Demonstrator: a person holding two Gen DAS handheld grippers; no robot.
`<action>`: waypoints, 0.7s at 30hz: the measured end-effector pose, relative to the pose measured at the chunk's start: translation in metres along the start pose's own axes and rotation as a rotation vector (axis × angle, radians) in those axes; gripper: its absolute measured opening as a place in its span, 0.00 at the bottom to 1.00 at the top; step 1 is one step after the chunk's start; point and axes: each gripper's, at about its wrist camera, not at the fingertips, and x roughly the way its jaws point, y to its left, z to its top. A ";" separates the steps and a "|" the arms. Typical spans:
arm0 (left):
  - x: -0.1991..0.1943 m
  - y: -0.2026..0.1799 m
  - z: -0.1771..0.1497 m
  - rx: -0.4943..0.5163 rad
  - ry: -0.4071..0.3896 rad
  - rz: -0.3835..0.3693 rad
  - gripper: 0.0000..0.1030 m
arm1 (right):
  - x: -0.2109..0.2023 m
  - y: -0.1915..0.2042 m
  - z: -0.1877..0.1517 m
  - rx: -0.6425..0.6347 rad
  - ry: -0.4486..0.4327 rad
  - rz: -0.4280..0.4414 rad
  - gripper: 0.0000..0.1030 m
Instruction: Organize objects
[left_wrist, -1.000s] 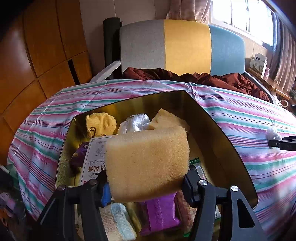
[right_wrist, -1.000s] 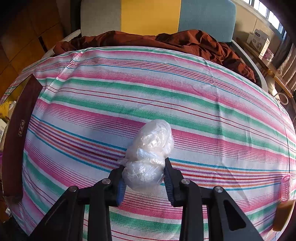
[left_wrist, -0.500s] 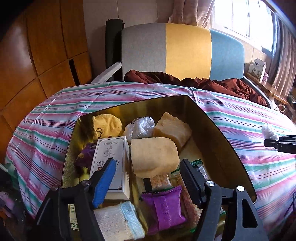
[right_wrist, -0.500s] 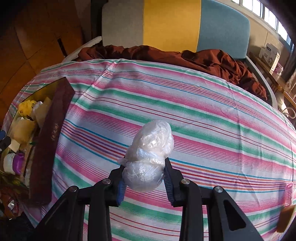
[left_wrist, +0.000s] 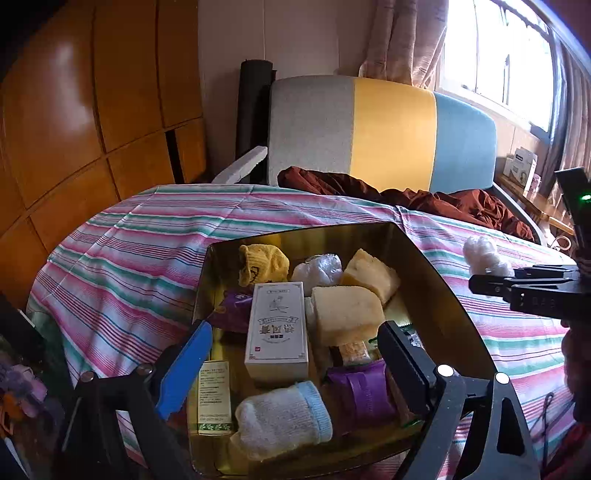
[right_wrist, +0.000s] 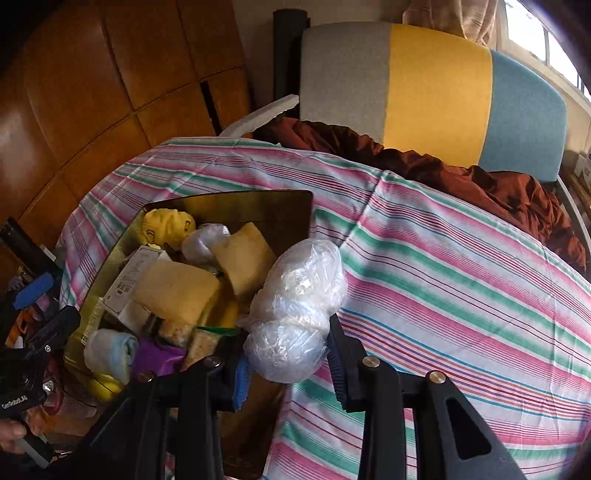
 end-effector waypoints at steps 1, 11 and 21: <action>-0.003 0.003 0.000 -0.008 -0.004 0.002 0.91 | 0.003 0.006 0.001 -0.007 0.005 -0.002 0.34; -0.015 0.027 -0.009 -0.060 -0.015 0.028 1.00 | 0.031 0.043 0.002 -0.026 0.048 -0.041 0.39; -0.015 0.036 -0.012 -0.100 0.005 0.067 1.00 | 0.029 0.057 -0.005 -0.001 0.037 -0.034 0.64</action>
